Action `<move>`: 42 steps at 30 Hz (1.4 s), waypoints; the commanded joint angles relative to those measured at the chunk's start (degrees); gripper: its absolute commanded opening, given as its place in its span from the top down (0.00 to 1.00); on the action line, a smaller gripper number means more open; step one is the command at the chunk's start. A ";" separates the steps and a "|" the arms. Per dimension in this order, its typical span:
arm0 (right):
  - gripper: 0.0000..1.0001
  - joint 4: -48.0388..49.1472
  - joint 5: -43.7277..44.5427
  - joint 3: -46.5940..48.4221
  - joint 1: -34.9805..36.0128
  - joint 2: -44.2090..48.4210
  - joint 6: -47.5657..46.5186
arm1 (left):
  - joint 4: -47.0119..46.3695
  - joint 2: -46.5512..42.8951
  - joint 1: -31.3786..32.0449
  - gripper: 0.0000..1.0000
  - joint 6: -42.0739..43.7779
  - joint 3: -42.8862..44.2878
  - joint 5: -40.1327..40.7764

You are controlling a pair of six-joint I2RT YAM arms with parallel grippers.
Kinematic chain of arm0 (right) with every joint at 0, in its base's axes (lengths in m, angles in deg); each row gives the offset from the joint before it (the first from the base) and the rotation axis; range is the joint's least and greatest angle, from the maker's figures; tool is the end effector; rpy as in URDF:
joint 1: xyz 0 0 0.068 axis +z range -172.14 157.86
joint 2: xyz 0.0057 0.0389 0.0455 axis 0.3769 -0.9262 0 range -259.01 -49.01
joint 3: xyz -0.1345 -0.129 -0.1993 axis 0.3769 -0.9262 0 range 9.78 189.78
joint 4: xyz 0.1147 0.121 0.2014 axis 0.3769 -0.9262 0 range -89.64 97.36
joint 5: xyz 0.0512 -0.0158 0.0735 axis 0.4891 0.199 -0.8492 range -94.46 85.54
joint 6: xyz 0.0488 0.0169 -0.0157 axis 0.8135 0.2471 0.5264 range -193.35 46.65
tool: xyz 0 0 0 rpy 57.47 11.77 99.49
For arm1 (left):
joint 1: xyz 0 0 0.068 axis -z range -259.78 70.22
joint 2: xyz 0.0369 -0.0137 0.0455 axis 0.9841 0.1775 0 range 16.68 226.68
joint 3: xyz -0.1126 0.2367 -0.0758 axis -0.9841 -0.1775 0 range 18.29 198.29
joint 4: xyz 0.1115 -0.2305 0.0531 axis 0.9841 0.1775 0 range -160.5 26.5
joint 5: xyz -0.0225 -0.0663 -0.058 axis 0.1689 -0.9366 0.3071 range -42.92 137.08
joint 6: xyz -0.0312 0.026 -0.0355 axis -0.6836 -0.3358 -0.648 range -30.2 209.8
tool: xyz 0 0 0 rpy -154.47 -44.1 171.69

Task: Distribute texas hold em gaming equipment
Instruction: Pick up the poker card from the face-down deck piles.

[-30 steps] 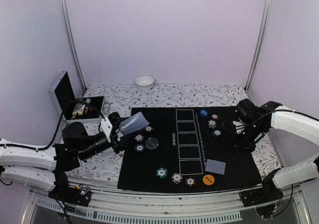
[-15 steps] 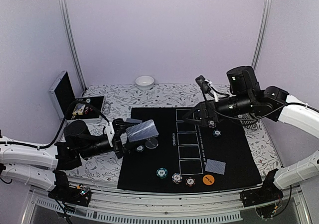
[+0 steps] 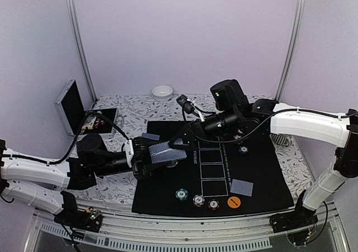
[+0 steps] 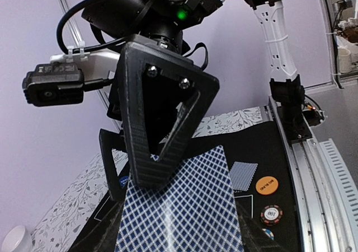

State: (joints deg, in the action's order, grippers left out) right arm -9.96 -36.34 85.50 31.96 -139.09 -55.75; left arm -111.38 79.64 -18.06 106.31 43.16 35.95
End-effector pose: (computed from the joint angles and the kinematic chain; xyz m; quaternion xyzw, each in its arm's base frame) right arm 0.1965 0.3037 0.3201 -0.3901 0.7555 0.4688 0.2392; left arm 0.1070 -0.2134 0.2500 0.4875 0.4883 -0.3387 0.6396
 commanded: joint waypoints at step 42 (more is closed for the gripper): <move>0.97 -6.93 -9.97 1.17 -8.35 11.27 -3.00 | -0.69 -1.87 1.09 0.44 1.04 -0.41 9.28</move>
State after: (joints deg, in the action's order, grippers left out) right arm -16.04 -43.96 85.83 25.97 -131.79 -58.98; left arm -111.53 78.89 -17.76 107.34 43.20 44.01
